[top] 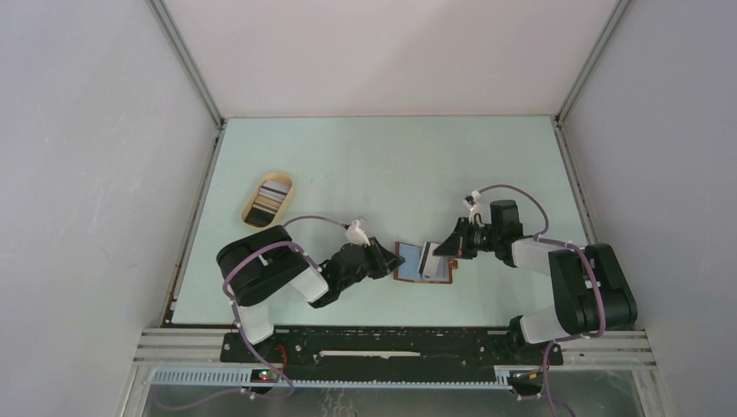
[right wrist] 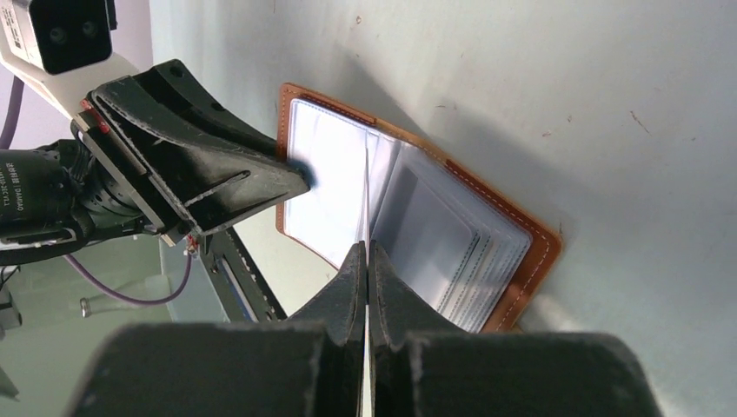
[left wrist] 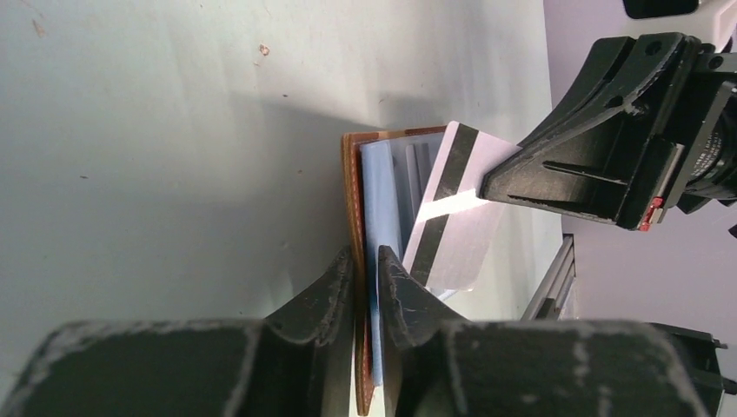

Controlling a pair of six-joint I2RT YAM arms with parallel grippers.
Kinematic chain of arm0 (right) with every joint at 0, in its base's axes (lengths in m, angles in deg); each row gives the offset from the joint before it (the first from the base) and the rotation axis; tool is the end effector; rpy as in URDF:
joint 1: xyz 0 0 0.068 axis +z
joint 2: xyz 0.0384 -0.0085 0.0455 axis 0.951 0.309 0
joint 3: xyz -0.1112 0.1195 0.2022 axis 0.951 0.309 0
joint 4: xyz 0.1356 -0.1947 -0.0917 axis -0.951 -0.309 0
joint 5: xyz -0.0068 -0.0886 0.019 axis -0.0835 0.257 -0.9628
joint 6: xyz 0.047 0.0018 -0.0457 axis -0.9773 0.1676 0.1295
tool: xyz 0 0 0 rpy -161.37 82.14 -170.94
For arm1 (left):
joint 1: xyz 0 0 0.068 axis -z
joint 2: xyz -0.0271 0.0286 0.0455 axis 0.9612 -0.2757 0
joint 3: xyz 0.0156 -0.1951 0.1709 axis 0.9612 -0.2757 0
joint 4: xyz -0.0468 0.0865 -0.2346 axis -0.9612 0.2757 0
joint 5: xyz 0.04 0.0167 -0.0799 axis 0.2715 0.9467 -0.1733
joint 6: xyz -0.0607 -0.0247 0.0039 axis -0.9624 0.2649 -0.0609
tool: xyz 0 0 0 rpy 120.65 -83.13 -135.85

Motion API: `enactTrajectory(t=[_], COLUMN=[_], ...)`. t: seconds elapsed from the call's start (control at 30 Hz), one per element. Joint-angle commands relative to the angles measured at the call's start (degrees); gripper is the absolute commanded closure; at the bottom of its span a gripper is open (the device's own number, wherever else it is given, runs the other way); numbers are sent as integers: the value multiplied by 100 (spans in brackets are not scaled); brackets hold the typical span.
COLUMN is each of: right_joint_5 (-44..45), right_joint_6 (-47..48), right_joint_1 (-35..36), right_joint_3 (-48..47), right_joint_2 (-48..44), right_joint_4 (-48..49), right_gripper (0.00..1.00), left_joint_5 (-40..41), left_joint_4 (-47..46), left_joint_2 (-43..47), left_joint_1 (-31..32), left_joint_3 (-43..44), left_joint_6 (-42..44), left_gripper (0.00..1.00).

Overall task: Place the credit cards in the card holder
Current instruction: Insert the credit card into the card holder.

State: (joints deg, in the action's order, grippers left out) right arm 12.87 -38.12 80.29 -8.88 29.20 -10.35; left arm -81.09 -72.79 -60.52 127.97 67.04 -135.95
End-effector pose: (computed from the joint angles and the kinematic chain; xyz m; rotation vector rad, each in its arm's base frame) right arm 0.2370 0.0736 0.1191 -0.1443 2.3637 1.2556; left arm 0.1760 -0.2335 0.0877 -0.2169 2.1343 -1.2033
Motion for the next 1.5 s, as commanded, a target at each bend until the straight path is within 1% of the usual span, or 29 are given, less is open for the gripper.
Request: enactTrajectory(t=[0.0,0.1,0.17,0.23,0.33,0.43,0.5,0.57,0.63,0.73,0.83,0.9,1.03,1.1,1.2,1.3,1.37,1.47], right_joint_5=[-172,-701,-944,-1055,-1234,-1255,-1348,-1717,-2116,-2626,-2820,-2876,-3081,-3185,-3282,-3251,-3224,-3247], right_joint_6=[111,442,791,978,1160,1437,1654,2025,2364,2831,3150,3290,3491,3643,4075,4179,4209,4196], right_joint_1=[-87,-155,-185,-196,-220,-230,-232,-249,-256,-258,-258,-258,-258,-235,-168,-106,-76,-44], right_joint_3=[-262,-658,-864,-892,-959,-1110,-1189,-1417,-1671,-1924,-2069,-2129,-2197,-2275,-2428,-2456,-2456,-2456], right_joint_2=[27,-168,-315,-410,-394,-370,-341,-245,-103,44,-2,-85,-176,-187,-269,-462,-549,-559], right_joint_4=[224,-185,-654,-770,-866,-1264,-1457,-1877,-2298,-2827,-3159,-3287,-3440,-3593,-4023,-4086,-4095,-4056], right_gripper=[100,100,100,100,100,100,100,100,100,100,100,100,100,100,100,100,100,100], left_joint_5=[65,240,376,497,653,676,528,219,-354,-1137,-1574,-1688,-1738,-1814,-2078,-2361,-2575,-2733], left_joint_4=[-341,-246,51,435,941,1117,1118,1099,884,416,403,348,-15,-18,-41,-195,-502,-1252], left_joint_2=[45,355,659,999,1540,2010,2254,2386,2397,2364,2482,2650,3035,3039,2846,2542,2334,2016], left_joint_1=[-5,-3,14,53,116,139,140,140,140,104,7,-96,-119,-129,-153,-219,-307,-370], left_joint_3=[-10,-214,-310,-347,-392,-526,-564,-478,-371,-229,-157,-249,-512,-462,-222,17,75,58], left_joint_6=[162,198,273,404,625,905,1149,1416,1725,2110,2554,2757,3165,3318,3407,3311,3104,2839], left_gripper=[77,67,60,54,49,47,46,43,41,40,39,37,24,20,18,18,18,19])
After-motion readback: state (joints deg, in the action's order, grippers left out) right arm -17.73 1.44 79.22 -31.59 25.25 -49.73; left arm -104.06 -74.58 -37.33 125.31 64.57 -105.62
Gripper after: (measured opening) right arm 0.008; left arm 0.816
